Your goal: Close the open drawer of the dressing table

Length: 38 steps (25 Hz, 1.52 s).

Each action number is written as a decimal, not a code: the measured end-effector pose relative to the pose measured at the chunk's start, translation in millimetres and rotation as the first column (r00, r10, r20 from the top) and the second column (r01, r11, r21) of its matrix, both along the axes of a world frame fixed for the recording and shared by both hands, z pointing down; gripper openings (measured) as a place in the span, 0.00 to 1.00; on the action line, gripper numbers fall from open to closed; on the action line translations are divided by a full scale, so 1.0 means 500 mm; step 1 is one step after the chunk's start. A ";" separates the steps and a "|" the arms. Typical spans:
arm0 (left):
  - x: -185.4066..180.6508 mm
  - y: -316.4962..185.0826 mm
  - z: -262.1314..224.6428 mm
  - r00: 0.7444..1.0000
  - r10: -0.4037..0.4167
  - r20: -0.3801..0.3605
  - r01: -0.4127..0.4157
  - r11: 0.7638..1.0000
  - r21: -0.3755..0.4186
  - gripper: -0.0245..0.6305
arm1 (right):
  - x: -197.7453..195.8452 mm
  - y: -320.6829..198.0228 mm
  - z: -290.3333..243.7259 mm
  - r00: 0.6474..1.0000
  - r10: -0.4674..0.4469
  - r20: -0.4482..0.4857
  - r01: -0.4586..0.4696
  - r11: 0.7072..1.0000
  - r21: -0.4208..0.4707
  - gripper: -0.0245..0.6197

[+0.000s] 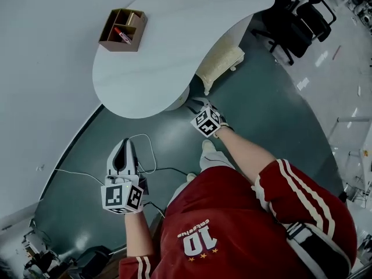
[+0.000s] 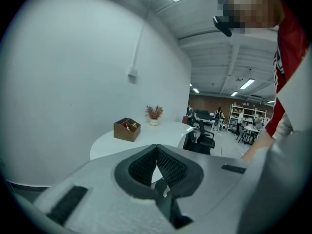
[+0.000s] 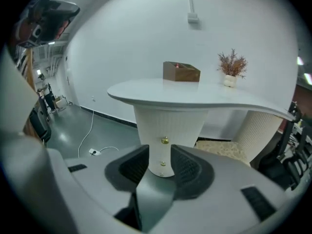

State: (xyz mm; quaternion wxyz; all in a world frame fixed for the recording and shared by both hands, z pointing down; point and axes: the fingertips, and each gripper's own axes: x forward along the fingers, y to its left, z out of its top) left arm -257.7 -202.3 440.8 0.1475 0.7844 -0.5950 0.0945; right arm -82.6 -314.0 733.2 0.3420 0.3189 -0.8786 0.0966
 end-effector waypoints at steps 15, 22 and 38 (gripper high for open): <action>-0.095 0.159 -0.097 0.999 0.009 -0.038 -0.004 0.994 0.112 0.04 | 0.016 0.204 -0.299 0.998 0.059 0.036 -0.064 0.989 0.136 0.23; -0.127 0.239 -0.147 0.998 0.031 -0.054 -0.021 0.985 0.170 0.04 | -0.011 0.292 -0.434 0.980 0.115 0.163 -0.148 0.969 0.200 0.23; -0.223 0.458 -0.307 0.998 -0.004 -0.064 0.026 0.940 0.340 0.04 | -0.071 0.460 -0.778 0.921 0.056 0.385 -0.218 0.894 0.391 0.23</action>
